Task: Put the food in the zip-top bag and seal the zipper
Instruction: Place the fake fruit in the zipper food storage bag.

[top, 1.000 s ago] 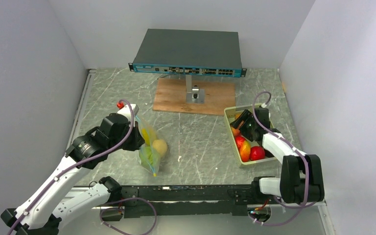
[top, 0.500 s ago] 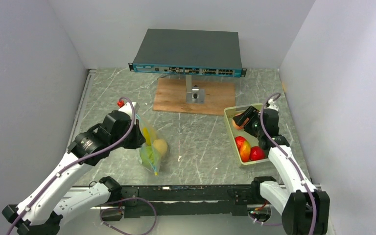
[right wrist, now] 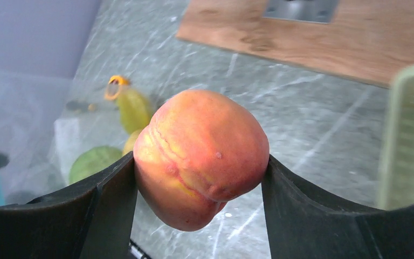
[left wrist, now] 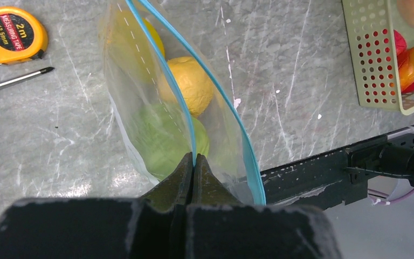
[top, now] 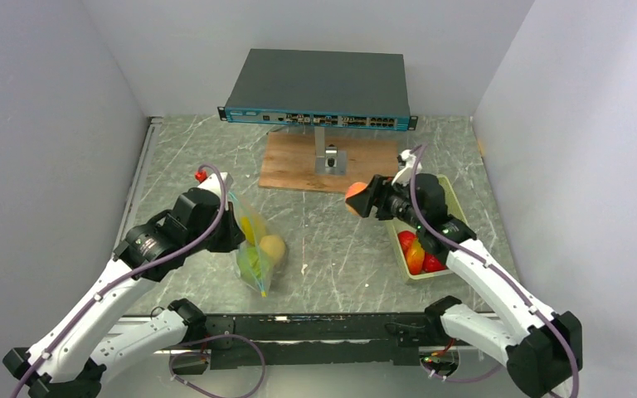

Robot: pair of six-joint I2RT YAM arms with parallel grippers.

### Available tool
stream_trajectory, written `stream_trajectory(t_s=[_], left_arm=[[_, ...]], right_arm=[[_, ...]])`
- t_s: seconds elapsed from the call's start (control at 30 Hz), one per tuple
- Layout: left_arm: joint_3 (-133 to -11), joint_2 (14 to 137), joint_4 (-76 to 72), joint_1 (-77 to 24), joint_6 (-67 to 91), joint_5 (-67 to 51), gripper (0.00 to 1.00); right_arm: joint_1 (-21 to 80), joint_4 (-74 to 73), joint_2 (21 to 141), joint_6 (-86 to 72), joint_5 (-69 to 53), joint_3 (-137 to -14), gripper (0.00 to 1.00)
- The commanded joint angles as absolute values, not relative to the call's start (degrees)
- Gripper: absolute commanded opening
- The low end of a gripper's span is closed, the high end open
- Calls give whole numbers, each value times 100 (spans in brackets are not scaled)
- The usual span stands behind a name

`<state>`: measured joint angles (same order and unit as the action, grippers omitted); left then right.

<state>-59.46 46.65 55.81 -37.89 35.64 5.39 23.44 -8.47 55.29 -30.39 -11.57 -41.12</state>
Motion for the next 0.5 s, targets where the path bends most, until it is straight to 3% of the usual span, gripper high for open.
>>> stream_trajectory(t_s=[0.0,0.23,0.47], left_arm=[[-6039,4535,5570,-3774,3646,667,0],[-5857,4412,5378,-3773,3829,609,0],[-5886,4314,4957,-3774,3984,378,0]], right_arm=[[3252,-89,5533,-2965,-991,-4118,0],[5115,131,6363,-2880,-509,-4674,0],[5725,536,6725,-3097,-320,-5160,0]])
